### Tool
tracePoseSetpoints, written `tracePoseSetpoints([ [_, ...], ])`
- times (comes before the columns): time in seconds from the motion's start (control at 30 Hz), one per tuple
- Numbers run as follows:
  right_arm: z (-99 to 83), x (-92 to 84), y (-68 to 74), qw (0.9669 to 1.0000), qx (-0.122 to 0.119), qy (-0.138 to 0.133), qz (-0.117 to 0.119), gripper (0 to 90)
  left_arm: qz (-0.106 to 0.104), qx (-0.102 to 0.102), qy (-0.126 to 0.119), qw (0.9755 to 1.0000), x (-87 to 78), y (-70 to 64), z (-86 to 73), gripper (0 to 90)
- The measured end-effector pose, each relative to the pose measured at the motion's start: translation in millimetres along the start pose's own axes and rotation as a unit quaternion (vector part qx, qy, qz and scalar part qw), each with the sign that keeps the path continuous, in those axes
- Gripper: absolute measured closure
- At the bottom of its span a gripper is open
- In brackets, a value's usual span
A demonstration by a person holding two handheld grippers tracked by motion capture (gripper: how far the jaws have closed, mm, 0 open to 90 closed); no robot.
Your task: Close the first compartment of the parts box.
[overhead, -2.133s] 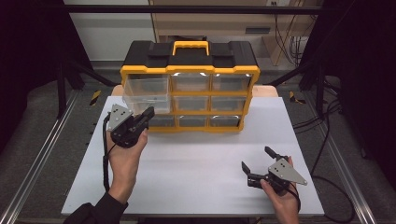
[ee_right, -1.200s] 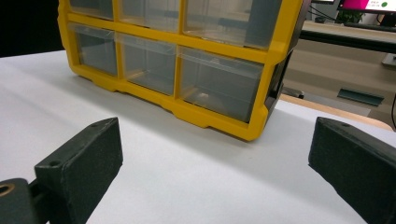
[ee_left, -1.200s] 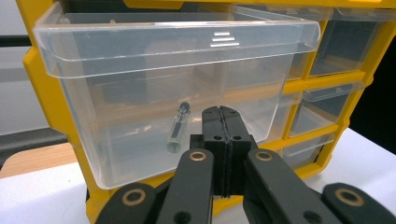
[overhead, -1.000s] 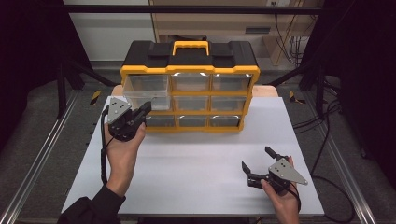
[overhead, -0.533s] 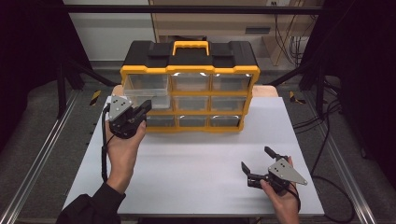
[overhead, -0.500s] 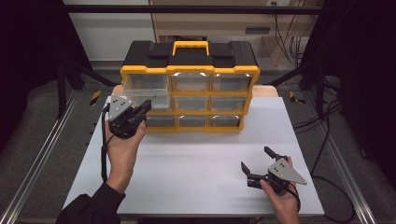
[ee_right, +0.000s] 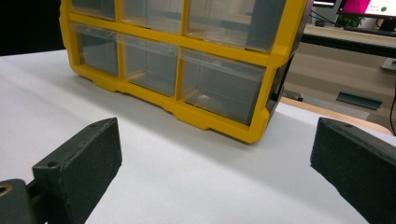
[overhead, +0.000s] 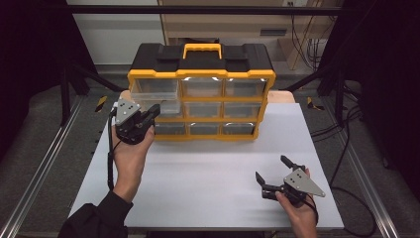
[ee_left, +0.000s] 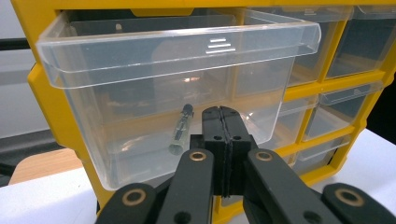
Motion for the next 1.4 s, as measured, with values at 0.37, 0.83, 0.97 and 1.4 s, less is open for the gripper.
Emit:
tracePoseSetpoints([
  [0.37,-0.5,0.4,0.0,1.0,0.0,0.002,0.002,2.3,0.003,0.002,0.003,1.0,4.4,0.9,2.1,89.7],
  [0.83,-0.5,0.3,-0.3,1.0,-0.001,0.002,0.0,2.5,0.005,0.004,0.004,1.0,6.2,1.4,4.6,89.8],
  [0.97,-0.6,0.4,-0.2,1.0,-0.001,0.002,0.0,2.4,0.005,0.004,0.004,1.0,6.5,1.8,5.0,89.7],
  [1.4,-0.5,0.0,-0.1,1.0,-0.001,0.003,0.001,2.5,0.008,0.008,0.009,0.9999,9.9,2.4,6.1,89.8],
])
Point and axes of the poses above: each handheld gripper's, and its own axes: x roughly forward along the jaws, z roughly out of its top, y roughly to its left, the point moved 2 cm from there along x, roughly forward along the jaws, and after that the axes turned 6 degrees about -z, right-handed, at the moved point
